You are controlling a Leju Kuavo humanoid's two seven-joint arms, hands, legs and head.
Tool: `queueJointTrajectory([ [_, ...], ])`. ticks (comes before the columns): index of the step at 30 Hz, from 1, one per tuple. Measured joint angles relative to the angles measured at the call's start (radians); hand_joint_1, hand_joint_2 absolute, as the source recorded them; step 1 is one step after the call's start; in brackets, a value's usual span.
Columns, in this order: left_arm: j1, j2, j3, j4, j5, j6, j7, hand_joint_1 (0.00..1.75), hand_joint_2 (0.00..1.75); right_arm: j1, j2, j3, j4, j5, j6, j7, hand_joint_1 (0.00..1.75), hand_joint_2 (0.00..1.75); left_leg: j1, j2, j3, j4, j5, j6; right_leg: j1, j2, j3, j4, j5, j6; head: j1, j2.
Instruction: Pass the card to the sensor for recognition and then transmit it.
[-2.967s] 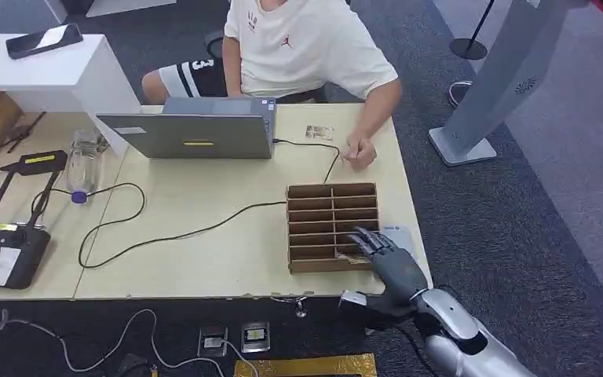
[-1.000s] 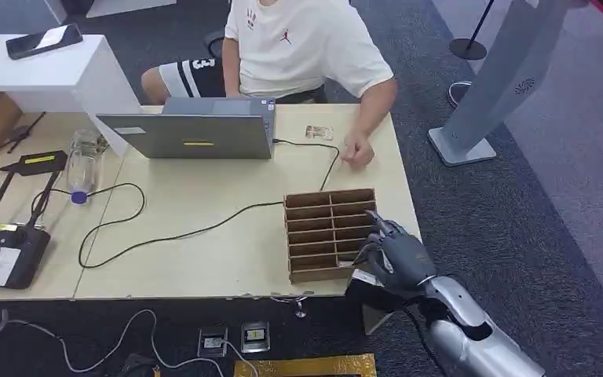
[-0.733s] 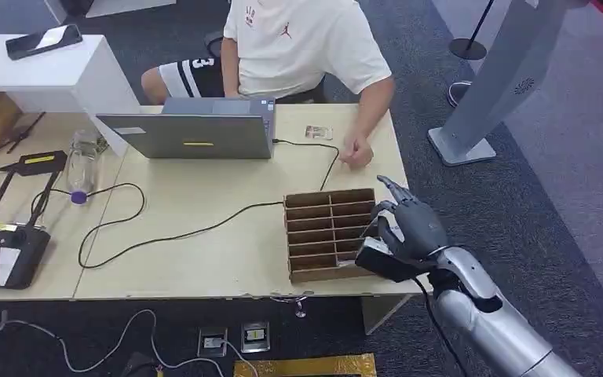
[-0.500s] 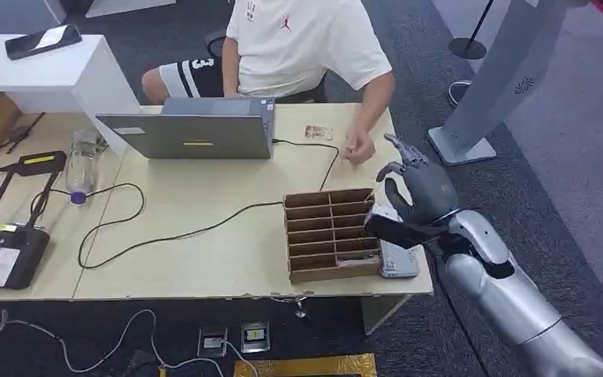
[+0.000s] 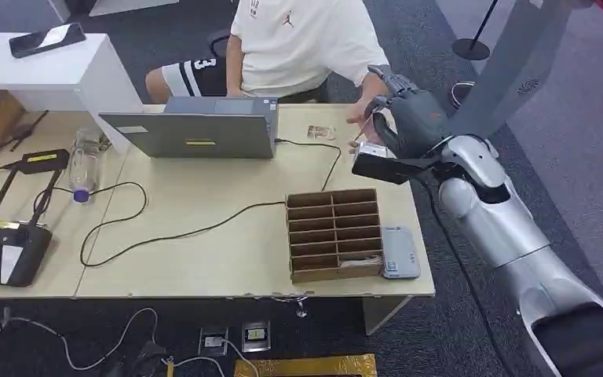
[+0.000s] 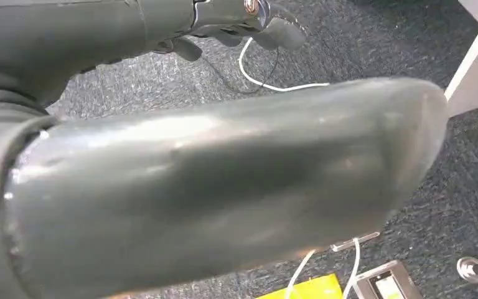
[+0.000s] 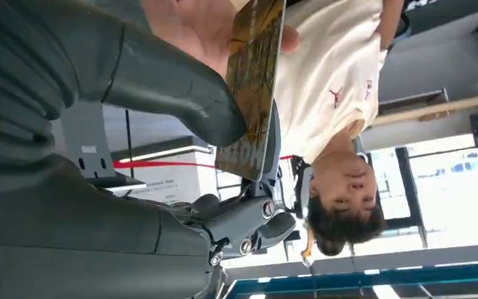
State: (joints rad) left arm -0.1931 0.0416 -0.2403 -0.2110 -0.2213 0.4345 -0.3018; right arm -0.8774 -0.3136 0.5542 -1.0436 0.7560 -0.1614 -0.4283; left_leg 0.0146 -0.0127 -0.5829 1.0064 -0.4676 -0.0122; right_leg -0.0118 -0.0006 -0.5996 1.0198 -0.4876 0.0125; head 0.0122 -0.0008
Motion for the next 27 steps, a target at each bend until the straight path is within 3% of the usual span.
queueJointTrajectory([
  [6, -0.004, 0.005, -0.015, 0.000, 0.016, -0.005, 0.003, 0.00, 0.00, -0.094, 0.094, 0.045, 0.207, 0.040, 0.000, -0.005, 1.75, 1.75, 0.000, 0.000, 0.000, 0.000, 0.000, 0.000, 0.000, 0.000, 0.000, 0.000, 0.000, 0.000, 0.000, 0.000],
  [16, 0.002, 0.011, -0.033, 0.000, 0.045, -0.005, 0.006, 0.00, 0.00, -0.140, 0.192, 0.107, 0.431, 0.115, -0.031, 0.022, 1.75, 1.75, 0.000, 0.000, 0.000, 0.000, 0.000, 0.000, 0.000, 0.001, 0.000, 0.000, 0.000, 0.000, 0.000, 0.000],
  [17, 0.003, 0.011, -0.033, 0.000, 0.046, -0.005, 0.006, 0.00, 0.00, -0.139, 0.198, 0.112, 0.447, 0.117, -0.034, 0.023, 1.62, 1.75, 0.000, 0.000, 0.000, 0.000, 0.000, 0.000, 0.000, 0.001, 0.000, 0.000, 0.000, 0.000, 0.000, 0.000],
  [18, 0.004, 0.011, -0.033, 0.000, 0.048, -0.005, 0.006, 0.00, 0.00, -0.139, 0.205, 0.117, 0.461, 0.120, -0.037, 0.024, 0.16, 1.75, 0.000, 0.000, 0.000, 0.000, 0.000, 0.000, 0.000, 0.000, 0.000, 0.000, 0.000, 0.000, 0.000, 0.000],
  [19, 0.005, 0.011, -0.033, 0.000, 0.053, -0.005, 0.006, 0.00, 0.00, -0.139, 0.209, 0.120, 0.472, 0.121, -0.040, 0.025, 0.00, 1.75, 0.000, 0.000, 0.000, 0.000, 0.000, 0.000, 0.000, 0.000, 0.000, 0.000, 0.000, 0.000, 0.001, 0.000],
  [27, 0.018, 0.019, -0.034, 0.000, 0.084, -0.003, 0.005, 0.00, 0.00, -0.139, 0.233, 0.138, 0.539, 0.092, -0.127, 0.027, 0.00, 1.75, 0.000, 0.000, 0.001, 0.000, 0.000, 0.000, 0.000, 0.001, -0.001, 0.000, 0.000, 0.000, 0.000, 0.000],
])
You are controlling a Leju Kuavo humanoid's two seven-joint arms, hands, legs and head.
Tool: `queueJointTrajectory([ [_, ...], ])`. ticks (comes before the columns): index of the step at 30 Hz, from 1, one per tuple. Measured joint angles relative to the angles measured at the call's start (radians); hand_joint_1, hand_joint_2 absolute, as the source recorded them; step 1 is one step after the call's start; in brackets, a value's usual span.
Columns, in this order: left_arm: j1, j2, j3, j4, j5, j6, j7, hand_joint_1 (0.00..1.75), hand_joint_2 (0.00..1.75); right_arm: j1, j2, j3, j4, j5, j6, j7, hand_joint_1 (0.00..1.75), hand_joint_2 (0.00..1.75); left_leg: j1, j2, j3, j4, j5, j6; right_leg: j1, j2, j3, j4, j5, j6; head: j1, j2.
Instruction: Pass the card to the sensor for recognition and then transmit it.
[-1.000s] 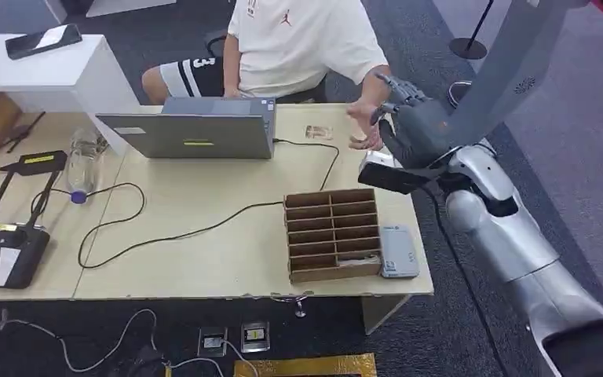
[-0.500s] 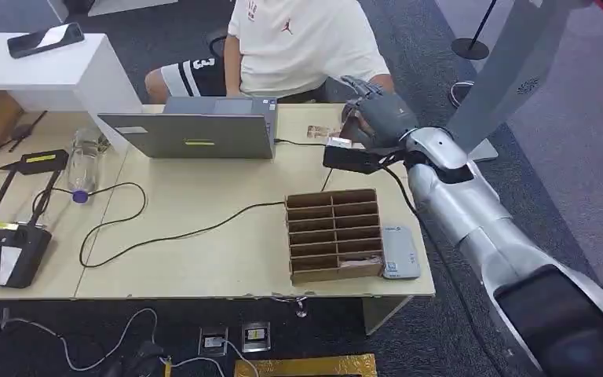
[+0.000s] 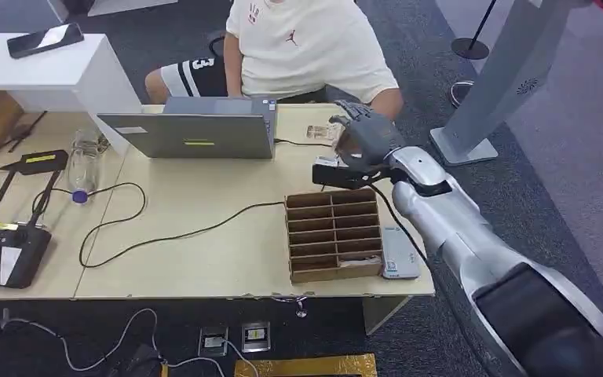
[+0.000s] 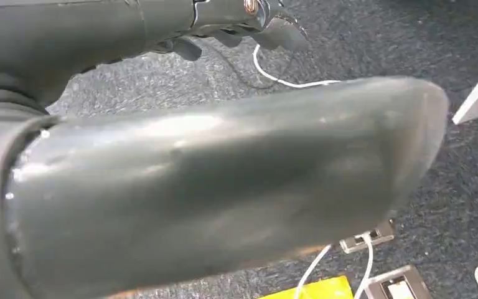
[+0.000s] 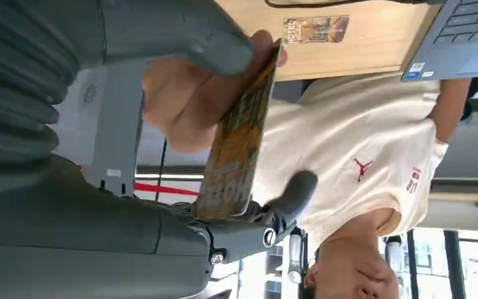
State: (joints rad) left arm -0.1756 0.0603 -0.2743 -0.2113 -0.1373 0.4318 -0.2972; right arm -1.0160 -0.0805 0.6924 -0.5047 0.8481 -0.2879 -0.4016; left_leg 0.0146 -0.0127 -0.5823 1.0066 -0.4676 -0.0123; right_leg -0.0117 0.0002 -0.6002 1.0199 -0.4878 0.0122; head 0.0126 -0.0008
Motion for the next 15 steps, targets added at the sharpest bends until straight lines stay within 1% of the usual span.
queueJointTrajectory([
  [3, 0.009, 0.003, -0.002, 0.000, 0.019, 0.010, -0.012, 0.00, 0.00, -0.006, -0.001, 0.002, 0.007, -0.041, -0.052, -0.031, 0.00, 1.75, 0.000, 0.001, 0.000, 0.000, 0.000, 0.000, 0.000, 0.001, 0.000, 0.000, 0.000, 0.000, 0.000, 0.000],
  [7, 0.020, 0.005, -0.005, 0.001, 0.037, 0.027, -0.034, 0.00, 0.00, -0.024, -0.023, -0.020, 0.006, -0.113, -0.152, -0.074, 0.00, 1.75, 0.000, 0.001, 0.001, 0.001, 0.000, 0.000, 0.000, 0.001, -0.001, -0.001, 0.000, 0.000, 0.000, 0.000],
  [10, 0.027, 0.005, -0.010, 0.001, 0.055, 0.040, -0.038, 0.00, 0.00, -0.031, -0.067, -0.061, -0.015, -0.190, -0.215, -0.086, 0.00, 1.75, 0.000, -0.001, 0.001, 0.001, 0.000, 0.000, 0.000, -0.001, 0.000, -0.001, 0.000, 0.000, 0.000, 0.000],
  [12, 0.034, 0.005, -0.015, 0.001, 0.071, 0.055, -0.038, 0.00, 0.00, -0.032, -0.098, -0.099, -0.030, -0.233, -0.284, -0.092, 0.00, 1.75, -0.001, 0.000, 0.001, 0.001, 0.000, 0.000, -0.001, 0.000, 0.000, -0.001, 0.000, 0.000, 0.000, 0.000],
  [13, 0.036, 0.005, -0.018, 0.001, 0.074, 0.064, -0.038, 0.00, 0.00, -0.032, -0.119, -0.122, -0.039, -0.258, -0.317, -0.099, 0.00, 1.75, -0.001, 0.001, 0.001, 0.001, 0.000, 0.000, -0.001, 0.001, 0.000, -0.001, 0.000, 0.000, 0.000, 0.000],
  [15, 0.041, 0.002, -0.024, 0.001, 0.084, 0.074, -0.038, 0.00, 0.00, -0.032, -0.165, -0.169, -0.053, -0.311, -0.358, -0.121, 0.00, 1.75, -0.001, 0.001, 0.001, 0.001, 0.000, 0.000, -0.001, 0.000, 0.000, -0.002, 0.000, 0.001, 0.000, 0.000],
])
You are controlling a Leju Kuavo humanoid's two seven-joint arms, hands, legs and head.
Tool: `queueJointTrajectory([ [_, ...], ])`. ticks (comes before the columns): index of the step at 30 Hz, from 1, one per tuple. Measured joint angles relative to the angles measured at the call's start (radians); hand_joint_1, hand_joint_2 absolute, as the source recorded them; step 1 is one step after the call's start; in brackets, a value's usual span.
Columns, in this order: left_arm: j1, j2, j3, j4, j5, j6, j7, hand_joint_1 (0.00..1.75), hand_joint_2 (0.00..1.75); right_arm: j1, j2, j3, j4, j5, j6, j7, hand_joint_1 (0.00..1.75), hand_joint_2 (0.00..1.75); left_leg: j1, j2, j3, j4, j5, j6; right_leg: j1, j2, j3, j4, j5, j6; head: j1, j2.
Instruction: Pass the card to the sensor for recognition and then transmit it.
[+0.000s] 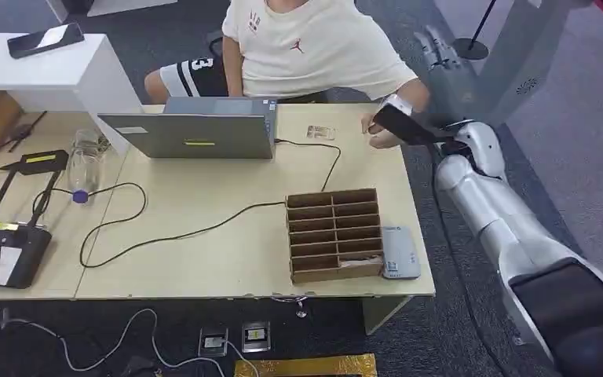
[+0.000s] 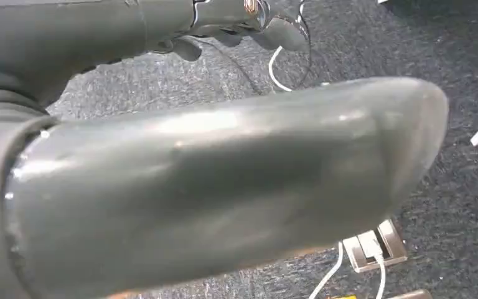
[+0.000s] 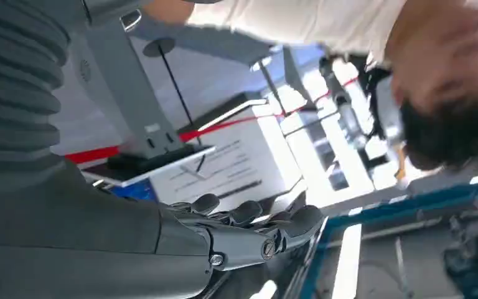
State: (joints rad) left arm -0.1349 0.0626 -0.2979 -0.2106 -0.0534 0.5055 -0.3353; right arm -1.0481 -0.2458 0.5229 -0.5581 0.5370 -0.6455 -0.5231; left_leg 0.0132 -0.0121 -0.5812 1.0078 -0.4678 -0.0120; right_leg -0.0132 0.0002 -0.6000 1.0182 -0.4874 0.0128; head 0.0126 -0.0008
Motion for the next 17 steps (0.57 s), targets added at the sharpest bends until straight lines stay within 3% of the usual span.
queueJointTrajectory([
  [5, 0.010, -0.003, -0.006, 0.000, 0.022, 0.006, 0.000, 0.00, 0.00, -0.007, -0.116, -0.121, -0.015, -0.084, -0.018, -0.030, 0.00, 1.75, 0.000, -0.001, -0.001, 0.000, -0.001, 0.001, -0.001, 0.000, 0.000, 0.000, 0.000, 0.000, 0.000, 0.000],
  [9, 0.010, -0.003, -0.008, 0.000, 0.046, 0.010, 0.000, 0.00, 0.00, -0.011, -0.179, -0.204, -0.021, -0.054, -0.045, -0.024, 0.00, 1.75, 0.000, 0.003, 0.001, 0.000, -0.001, 0.001, -0.001, 0.001, -0.001, 0.000, 0.000, 0.000, 0.000, 0.000],
  [13, 0.014, -0.004, -0.008, 0.001, 0.085, 0.018, 0.011, 0.00, 0.00, -0.011, -0.277, -0.381, -0.024, -0.074, -0.052, -0.102, 0.00, 1.75, 0.000, 0.000, 0.000, 0.000, -0.001, 0.001, -0.001, -0.001, -0.001, -0.001, 0.000, 0.000, -0.001, 0.000],
  [15, 0.016, -0.004, -0.008, 0.001, 0.103, 0.018, 0.019, 0.00, 0.00, -0.010, -0.332, -0.487, -0.018, -0.145, -0.052, -0.120, 0.00, 1.75, 0.000, -0.002, 0.000, 0.001, -0.001, 0.001, -0.001, -0.003, -0.003, -0.001, -0.001, 0.000, 0.000, 0.000],
  [17, 0.018, -0.004, -0.008, 0.002, 0.124, 0.015, 0.031, 0.00, 0.00, 0.008, -0.395, -0.623, 0.004, -0.321, -0.056, -0.082, 0.00, 1.75, 0.000, -0.003, 0.000, 0.000, -0.003, 0.003, 0.000, -0.003, 0.001, -0.003, -0.002, 0.002, 0.000, 0.000],
])
